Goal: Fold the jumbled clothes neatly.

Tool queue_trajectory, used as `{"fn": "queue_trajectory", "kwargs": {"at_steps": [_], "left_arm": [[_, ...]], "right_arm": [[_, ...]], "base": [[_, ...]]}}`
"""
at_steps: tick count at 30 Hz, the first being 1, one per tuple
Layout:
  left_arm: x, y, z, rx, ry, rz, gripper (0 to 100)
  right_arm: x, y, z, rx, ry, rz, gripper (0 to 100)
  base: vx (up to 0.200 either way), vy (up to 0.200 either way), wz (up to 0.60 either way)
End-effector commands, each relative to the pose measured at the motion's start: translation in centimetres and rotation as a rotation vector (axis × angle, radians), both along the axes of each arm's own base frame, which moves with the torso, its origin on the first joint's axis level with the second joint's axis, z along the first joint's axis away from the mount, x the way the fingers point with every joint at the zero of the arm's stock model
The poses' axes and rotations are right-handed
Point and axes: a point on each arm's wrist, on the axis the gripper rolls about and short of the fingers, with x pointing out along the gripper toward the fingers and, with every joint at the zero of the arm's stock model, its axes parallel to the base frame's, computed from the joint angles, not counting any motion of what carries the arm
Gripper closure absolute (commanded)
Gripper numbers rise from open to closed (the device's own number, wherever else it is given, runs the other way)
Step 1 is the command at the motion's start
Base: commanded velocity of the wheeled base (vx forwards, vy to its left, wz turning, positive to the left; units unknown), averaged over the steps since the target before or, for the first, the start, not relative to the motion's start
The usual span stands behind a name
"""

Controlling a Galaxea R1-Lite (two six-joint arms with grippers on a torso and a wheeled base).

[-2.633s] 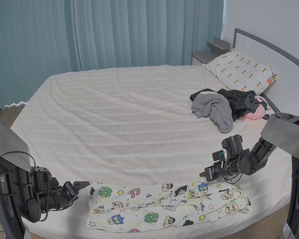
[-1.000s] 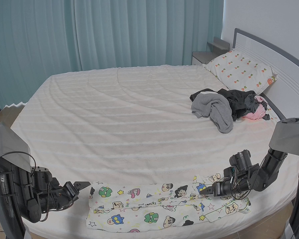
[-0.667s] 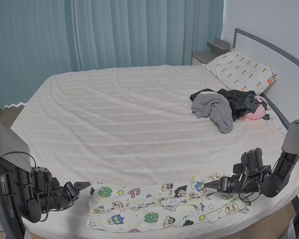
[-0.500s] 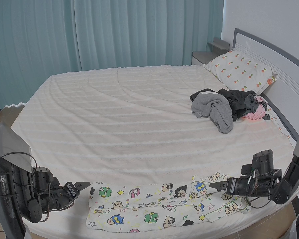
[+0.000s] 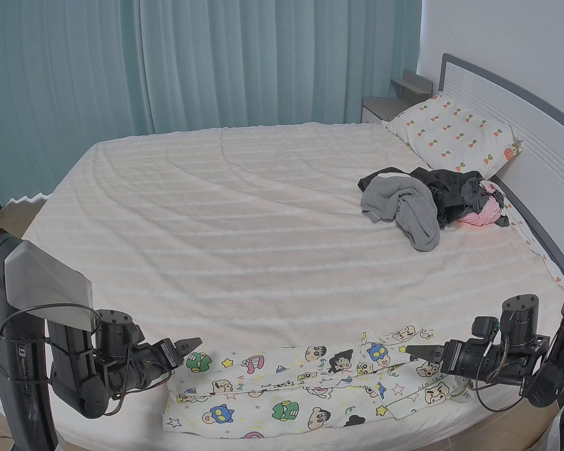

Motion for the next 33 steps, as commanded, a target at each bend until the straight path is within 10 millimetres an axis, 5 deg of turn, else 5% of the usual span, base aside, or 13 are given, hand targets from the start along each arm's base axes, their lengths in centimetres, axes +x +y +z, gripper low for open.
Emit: {"fn": "queue_trajectory", "kwargs": {"at_steps": [1, 22, 23, 33], "left_arm": [[0.5, -0.2, -1.6, 0.03, 0.034, -0.024, 0], [-1.8, -0.2, -2.2, 0.097, 0.1, -0.091, 0], [-1.8, -0.3, -2.2, 0.098, 0.098, -0.093, 100], [-2.3, -0.2, -2.1, 0.105, 0.113, -0.099, 100]], "right_arm": [[-0.2, -0.1, -1.6, -0.018, 0.074, -0.003, 0], [-0.3, 0.0, -1.4, -0.008, 0.069, -0.001, 0], [-0.3, 0.0, -1.4, -0.008, 0.069, -0.001, 0], [-0.3, 0.0, -1.4, -0.006, 0.067, -0.002, 0]], "base": [[0.0, 0.0, 0.0], [0.0, 0.0, 0.0], [0.0, 0.0, 0.0], [0.0, 0.0, 0.0]]}}
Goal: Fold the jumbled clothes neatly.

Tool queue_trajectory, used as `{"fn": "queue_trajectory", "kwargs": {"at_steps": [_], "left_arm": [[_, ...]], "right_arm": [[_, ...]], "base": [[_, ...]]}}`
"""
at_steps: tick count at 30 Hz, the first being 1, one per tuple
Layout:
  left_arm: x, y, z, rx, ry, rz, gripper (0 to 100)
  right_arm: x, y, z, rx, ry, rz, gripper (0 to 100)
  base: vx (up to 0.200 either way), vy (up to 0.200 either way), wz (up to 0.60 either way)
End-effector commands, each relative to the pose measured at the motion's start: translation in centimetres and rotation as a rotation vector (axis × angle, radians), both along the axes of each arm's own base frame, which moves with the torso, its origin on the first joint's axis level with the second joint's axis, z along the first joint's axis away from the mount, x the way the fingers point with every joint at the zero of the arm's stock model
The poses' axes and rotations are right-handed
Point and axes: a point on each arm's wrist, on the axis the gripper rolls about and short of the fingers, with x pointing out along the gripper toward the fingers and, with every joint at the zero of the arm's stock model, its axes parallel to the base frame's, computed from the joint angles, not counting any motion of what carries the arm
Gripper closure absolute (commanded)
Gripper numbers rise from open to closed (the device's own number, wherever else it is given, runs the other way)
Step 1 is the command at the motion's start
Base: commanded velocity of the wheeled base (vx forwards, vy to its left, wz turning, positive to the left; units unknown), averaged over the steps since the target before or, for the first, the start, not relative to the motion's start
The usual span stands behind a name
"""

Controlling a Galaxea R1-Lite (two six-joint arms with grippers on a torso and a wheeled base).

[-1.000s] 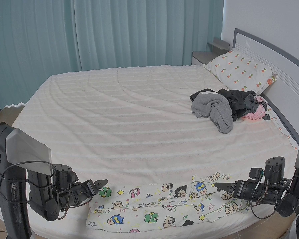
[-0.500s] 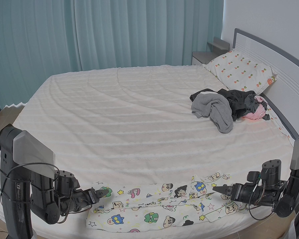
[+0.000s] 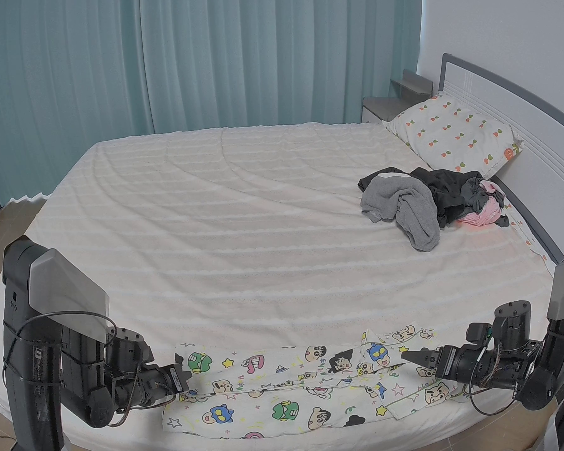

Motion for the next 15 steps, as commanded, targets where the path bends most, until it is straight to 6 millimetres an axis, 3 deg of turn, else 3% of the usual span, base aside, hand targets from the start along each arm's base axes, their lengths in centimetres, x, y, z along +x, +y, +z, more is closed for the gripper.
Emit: {"fn": "queue_trajectory", "kwargs": {"at_steps": [1, 15], "left_arm": [[-0.1, 0.1, 0.1, 0.0, 0.0, 0.005, 100], [2.5, 0.7, 2.5, -0.036, -0.159, 0.05, 100]], "right_arm": [[-0.4, -0.1, -0.1, -0.004, 0.016, 0.0, 0], [-0.4, -0.1, -0.1, -0.004, 0.014, 0.001, 0]], "base": [[0.0, 0.0, 0.0], [0.0, 0.0, 0.0]]}}
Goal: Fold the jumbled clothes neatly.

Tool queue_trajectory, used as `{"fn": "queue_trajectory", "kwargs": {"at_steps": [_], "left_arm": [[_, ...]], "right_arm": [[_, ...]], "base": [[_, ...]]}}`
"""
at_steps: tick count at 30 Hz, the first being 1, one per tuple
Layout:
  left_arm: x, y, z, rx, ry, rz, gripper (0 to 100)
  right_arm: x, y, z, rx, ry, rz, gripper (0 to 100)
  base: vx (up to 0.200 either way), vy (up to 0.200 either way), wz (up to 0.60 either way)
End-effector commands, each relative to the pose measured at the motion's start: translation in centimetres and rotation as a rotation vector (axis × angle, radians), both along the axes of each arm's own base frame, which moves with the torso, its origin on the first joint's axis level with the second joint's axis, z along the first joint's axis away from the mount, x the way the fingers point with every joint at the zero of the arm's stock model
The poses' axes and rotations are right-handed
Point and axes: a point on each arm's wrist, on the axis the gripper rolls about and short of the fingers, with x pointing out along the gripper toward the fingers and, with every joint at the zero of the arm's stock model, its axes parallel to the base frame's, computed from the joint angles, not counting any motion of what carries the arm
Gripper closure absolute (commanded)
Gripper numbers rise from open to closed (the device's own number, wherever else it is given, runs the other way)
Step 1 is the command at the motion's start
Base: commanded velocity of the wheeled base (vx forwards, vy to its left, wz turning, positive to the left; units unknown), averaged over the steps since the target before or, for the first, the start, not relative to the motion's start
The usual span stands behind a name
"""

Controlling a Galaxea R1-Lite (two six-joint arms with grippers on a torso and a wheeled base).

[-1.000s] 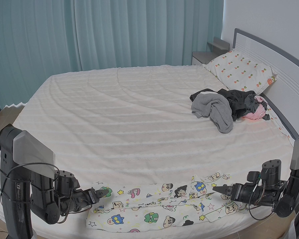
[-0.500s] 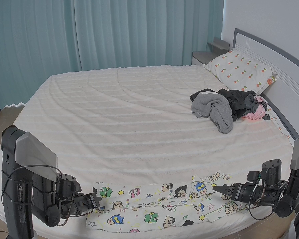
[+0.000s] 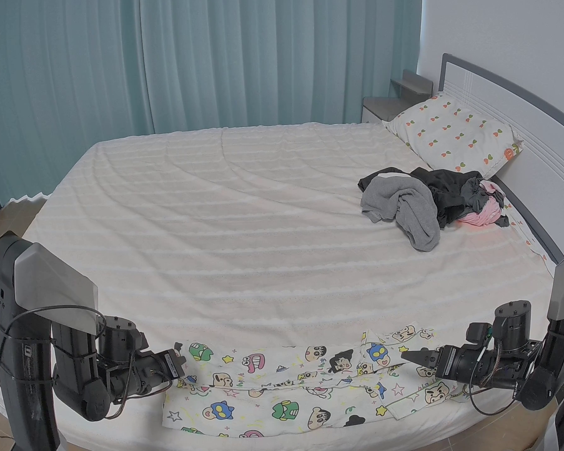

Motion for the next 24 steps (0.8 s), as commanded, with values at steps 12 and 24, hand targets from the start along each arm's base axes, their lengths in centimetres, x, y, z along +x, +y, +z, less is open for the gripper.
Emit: {"fn": "queue_trajectory", "kwargs": {"at_steps": [12, 24], "left_arm": [[2.1, 0.7, -1.3, -0.014, -0.012, 0.029, 100], [1.8, 1.2, -1.9, -0.006, 0.018, 0.047, 0]], "right_arm": [[-0.4, -0.1, -0.2, -0.006, 0.018, 0.002, 0], [-0.4, -0.1, -0.2, -0.007, 0.021, 0.002, 0]], "base": [[0.0, 0.0, 0.0], [0.0, 0.0, 0.0]]}}
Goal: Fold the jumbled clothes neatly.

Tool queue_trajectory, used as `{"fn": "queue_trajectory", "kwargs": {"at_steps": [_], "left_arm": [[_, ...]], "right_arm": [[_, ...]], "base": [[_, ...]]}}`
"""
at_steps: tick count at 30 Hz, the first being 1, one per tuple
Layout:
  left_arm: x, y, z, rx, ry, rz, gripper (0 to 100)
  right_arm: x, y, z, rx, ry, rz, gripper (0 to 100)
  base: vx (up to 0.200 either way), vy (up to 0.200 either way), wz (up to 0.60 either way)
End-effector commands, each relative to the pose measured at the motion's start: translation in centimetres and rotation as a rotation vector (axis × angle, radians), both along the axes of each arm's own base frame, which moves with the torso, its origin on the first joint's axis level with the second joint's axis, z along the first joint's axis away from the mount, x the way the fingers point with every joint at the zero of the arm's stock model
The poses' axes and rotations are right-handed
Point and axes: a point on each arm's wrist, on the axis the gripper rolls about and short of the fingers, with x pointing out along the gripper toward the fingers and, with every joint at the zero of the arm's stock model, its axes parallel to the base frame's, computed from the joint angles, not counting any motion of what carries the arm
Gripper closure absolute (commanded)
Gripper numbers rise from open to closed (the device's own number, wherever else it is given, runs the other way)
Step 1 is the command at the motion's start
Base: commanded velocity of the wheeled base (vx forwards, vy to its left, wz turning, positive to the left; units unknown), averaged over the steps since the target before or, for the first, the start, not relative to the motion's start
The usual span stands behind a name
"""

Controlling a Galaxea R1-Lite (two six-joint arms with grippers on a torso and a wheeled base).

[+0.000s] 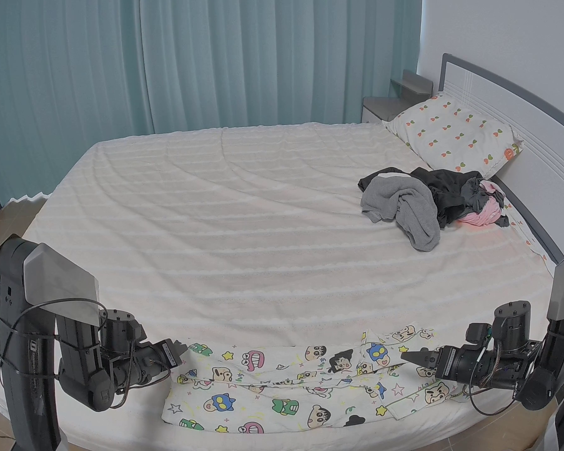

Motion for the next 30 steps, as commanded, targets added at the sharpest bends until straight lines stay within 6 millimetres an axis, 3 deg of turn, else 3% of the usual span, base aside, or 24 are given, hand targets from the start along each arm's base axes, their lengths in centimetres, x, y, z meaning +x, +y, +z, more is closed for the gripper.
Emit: {"fn": "queue_trajectory", "kwargs": {"at_steps": [1, 7, 12, 29, 30], "left_arm": [[-0.5, 0.3, -0.2, 0.004, 0.023, 0.008, 0], [-3.4, 0.7, 0.2, 0.038, 0.077, -0.133, 0], [-4.5, 0.6, 1.3, 0.001, 0.056, -0.194, 0], [-3.6, 0.1, 0.2, 0.003, 0.055, -0.207, 0], [-3.6, 0.1, 0.2, 0.003, 0.057, -0.208, 100]], "right_arm": [[-0.4, -0.1, -0.2, -0.006, 0.019, -0.001, 0], [-0.4, -0.1, -0.2, -0.007, 0.021, -0.001, 0], [-0.4, -0.1, -0.2, -0.007, 0.021, 0.001, 0], [-0.4, -0.1, -0.2, -0.008, 0.02, 0.0, 0], [-0.4, -0.1, -0.2, -0.008, 0.02, 0.0, 0]], "base": [[0.0, 0.0, 0.0], [0.0, 0.0, 0.0], [0.0, 0.0, 0.0], [0.0, 0.0, 0.0], [0.0, 0.0, 0.0]]}}
